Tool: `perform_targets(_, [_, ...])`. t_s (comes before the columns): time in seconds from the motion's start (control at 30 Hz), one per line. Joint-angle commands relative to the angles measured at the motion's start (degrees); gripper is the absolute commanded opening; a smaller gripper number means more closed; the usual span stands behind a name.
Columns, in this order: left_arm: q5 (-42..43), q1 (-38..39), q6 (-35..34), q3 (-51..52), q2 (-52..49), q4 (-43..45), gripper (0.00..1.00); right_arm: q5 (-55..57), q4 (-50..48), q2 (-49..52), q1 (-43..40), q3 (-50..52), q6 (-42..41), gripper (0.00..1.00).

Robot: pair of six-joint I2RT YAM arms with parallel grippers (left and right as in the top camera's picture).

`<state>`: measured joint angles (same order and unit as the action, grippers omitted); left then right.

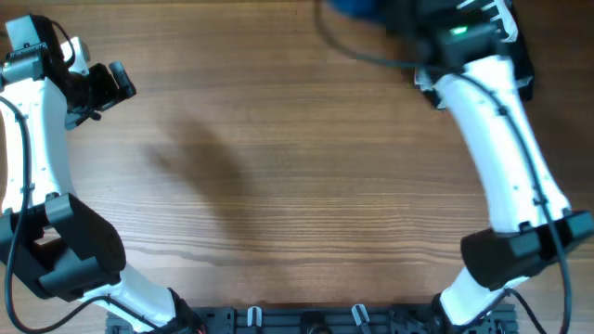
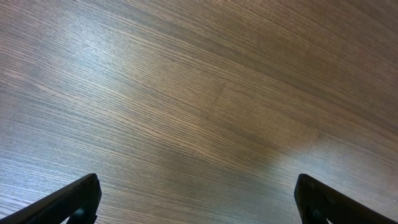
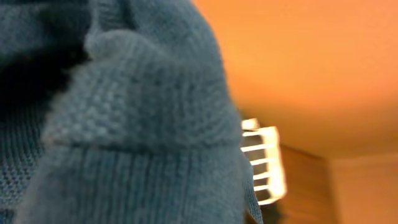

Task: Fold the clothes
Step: 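Carry the bundle to the top-right clothes stack and release it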

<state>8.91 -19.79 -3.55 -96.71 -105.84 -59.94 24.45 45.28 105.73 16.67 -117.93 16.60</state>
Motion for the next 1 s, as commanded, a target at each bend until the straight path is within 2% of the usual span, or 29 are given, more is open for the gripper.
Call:
perform_targets(0.0, [0.68, -0.37, 0.07, -1.01, 1.05, 0.26, 1.00, 3.52, -5.14, -1.88, -5.90, -2.58, 6.86, 0.04])
perform_targets(0.17, [0.68, -0.37, 0.07, -1.01, 1.05, 0.48, 1.00, 3.17, -10.36, 3.02, -15.13, -2.56, 6.86, 0.04])
perform_targets(0.27, [0.68, -0.37, 0.07, -1.01, 1.05, 1.25, 1.00, 10.12, -15.15, 10.12, -17.42, -2.54, 6.64, 0.04])
perform_targets(0.37, [0.70, -0.35, 0.04, -1.01, 1.05, 2.32, 1.00, 10.32, -18.64, 15.76, -17.38, -2.54, 2.95, 0.04])
perform_targets(0.53, [0.70, -0.35, 0.04, -1.01, 1.05, 2.95, 1.00, -0.37, -11.82, 19.12, -14.08, -2.49, -6.60, 0.06])
perform_targets(0.57, [0.72, -0.33, 0.00, -1.01, 1.05, 3.02, 1.00, -2.67, -10.69, 19.17, -13.57, -2.49, -8.63, 0.19])
perform_targets(0.6, [0.70, -0.31, -0.02, -1.01, 1.05, 2.99, 1.00, -6.43, -9.70, 19.17, -13.33, -2.49, -9.53, 0.56])
perform_targets(0.63, [0.70, -0.31, 0.00, -1.01, 1.05, 2.99, 1.00, -10.80, -8.50, 19.17, -13.29, -2.49, -9.84, 0.82])
perform_targets(0.67, [0.70, -0.31, 0.02, -1.01, 1.05, 2.99, 1.00, -11.23, -7.74, 19.06, -13.29, -2.49, -11.87, 0.93])
perform_targets(0.83, [0.70, -0.31, 0.02, -1.01, 1.05, 2.97, 1.00, -19.61, -1.53, 12.55, -13.31, -2.51, -12.07, 0.95])
perform_targets(0.9, [0.70, -0.31, 0.02, -1.01, 1.05, 2.93, 1.00, -19.56, -3.19, 8.28, -13.53, -2.51, -11.37, 1.00])
perform_targets(0.97, [0.68, -0.31, 0.04, -1.01, 1.05, 2.69, 1.00, -19.58, -8.15, 6.32, -14.53, -2.51, -10.54, 1.00])
